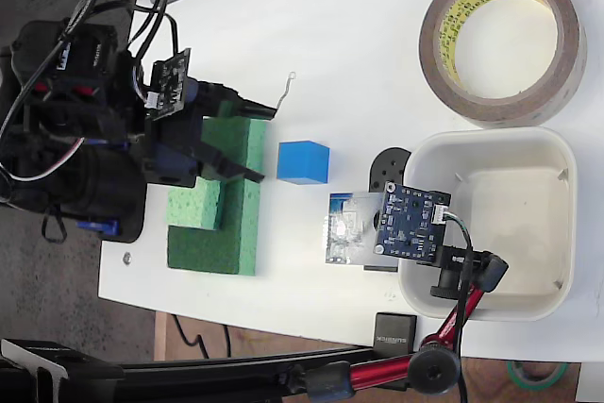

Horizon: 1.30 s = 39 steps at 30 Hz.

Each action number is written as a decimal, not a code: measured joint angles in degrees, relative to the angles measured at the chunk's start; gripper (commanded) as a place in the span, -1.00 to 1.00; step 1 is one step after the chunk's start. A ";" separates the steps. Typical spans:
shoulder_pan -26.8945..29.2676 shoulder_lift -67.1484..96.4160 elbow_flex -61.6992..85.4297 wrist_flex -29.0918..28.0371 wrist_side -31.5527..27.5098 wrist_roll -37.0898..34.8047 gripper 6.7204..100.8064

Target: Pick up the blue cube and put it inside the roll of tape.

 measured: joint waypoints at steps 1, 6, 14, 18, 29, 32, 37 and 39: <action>-0.35 -0.09 0.44 -0.18 0.00 0.35 0.99; -0.44 -0.18 5.01 -4.31 0.53 1.41 0.99; 0.62 -2.29 8.35 -9.32 -0.35 1.41 0.99; 1.05 -3.69 8.70 -10.81 -0.70 1.49 0.99; 2.20 -6.33 11.60 -15.73 -2.29 2.02 0.99; 2.37 -7.12 12.48 -17.14 -2.55 2.29 0.98; 2.55 -8.53 13.10 -18.28 -2.64 2.72 0.93; 2.55 -8.96 13.01 -18.19 -2.46 2.72 0.86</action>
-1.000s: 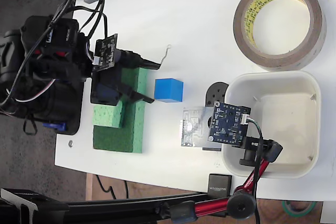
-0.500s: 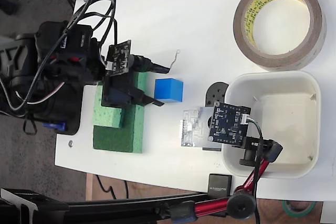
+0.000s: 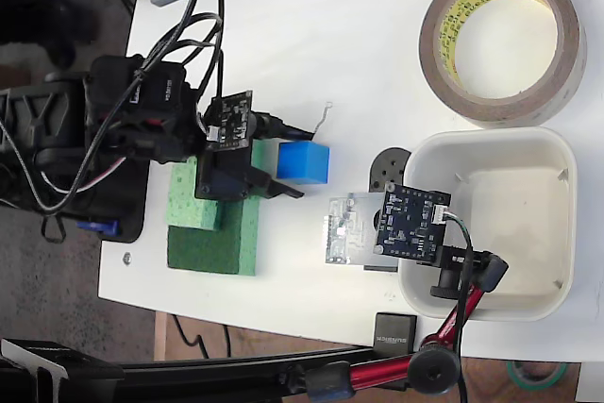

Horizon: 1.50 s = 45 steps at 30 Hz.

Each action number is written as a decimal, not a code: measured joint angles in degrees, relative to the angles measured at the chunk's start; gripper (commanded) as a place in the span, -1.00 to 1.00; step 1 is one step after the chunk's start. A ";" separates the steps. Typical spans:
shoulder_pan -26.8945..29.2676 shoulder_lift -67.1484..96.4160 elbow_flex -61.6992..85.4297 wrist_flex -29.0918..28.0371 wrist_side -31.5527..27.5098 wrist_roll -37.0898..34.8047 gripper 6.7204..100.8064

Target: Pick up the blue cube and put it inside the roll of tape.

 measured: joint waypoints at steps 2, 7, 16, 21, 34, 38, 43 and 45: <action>0.00 -0.44 -0.26 0.26 0.35 0.09 0.78; 0.00 -0.88 -1.05 0.62 1.41 0.62 0.34; -1.23 2.90 -1.76 4.92 3.52 1.32 -0.25; -4.66 4.83 -5.54 9.05 4.75 2.99 -0.25; -10.02 -9.58 -27.07 1.41 4.57 -1.05 -0.25; -8.88 -16.88 -33.05 -3.78 2.46 -2.20 -0.25; -7.65 -23.55 -36.83 -9.05 1.23 -2.64 -0.25; -6.86 -26.19 -38.41 -11.25 0.18 -2.72 -0.25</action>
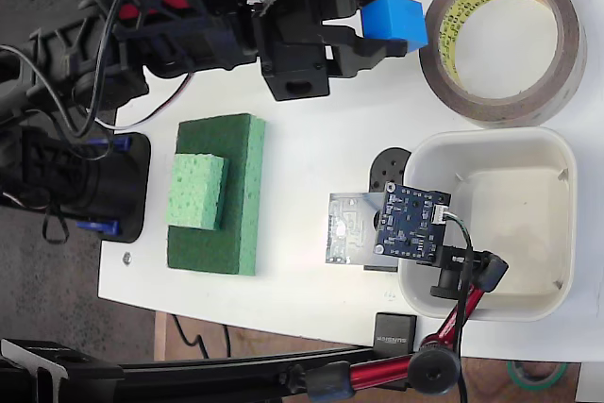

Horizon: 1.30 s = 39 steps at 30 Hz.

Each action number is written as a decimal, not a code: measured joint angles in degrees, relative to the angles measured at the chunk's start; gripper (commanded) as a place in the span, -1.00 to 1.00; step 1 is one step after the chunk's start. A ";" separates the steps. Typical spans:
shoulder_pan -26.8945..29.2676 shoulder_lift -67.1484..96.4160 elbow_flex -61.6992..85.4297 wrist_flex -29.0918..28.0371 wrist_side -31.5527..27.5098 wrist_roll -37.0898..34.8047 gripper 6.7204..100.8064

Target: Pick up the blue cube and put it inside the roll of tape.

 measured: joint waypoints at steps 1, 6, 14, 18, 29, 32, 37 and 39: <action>0.44 -1.58 -1.32 -0.35 -0.88 0.00 -0.25; 1.58 -9.49 -9.49 0.44 -2.99 -0.44 -0.23; 3.69 -16.35 -13.10 -4.66 -7.29 0.35 0.02; 3.78 -18.63 -14.94 -5.36 -8.53 0.44 0.37; 2.90 -18.72 -14.15 -7.47 -7.38 0.26 0.98; 2.55 -14.41 -10.99 -5.80 -6.77 -0.44 0.98; 2.55 0.88 2.64 -3.60 -4.13 -1.67 0.98; 2.55 8.35 8.79 -0.26 -2.72 -1.85 0.98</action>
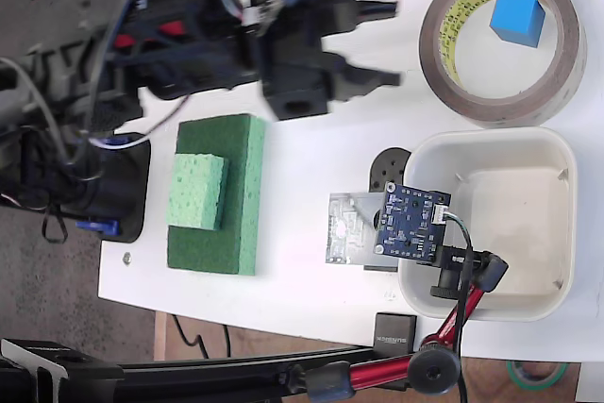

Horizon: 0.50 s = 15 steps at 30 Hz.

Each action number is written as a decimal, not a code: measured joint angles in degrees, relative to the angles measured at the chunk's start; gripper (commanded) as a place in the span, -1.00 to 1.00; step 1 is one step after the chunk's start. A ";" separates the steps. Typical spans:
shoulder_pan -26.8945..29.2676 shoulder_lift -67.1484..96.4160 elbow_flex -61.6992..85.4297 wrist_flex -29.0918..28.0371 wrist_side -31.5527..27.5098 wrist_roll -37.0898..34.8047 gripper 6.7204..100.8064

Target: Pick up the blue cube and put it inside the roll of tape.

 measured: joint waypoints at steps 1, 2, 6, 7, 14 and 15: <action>0.09 3.78 3.16 1.32 0.70 -0.09 0.98; 0.09 7.56 6.42 2.46 1.05 -0.09 0.98; 0.26 23.29 18.02 9.58 3.78 -1.14 0.98; 0.35 27.07 20.74 11.07 4.57 -1.85 0.98; 2.37 52.21 38.23 19.16 5.27 -4.22 0.98; 2.46 55.46 40.08 20.74 5.36 -4.31 0.98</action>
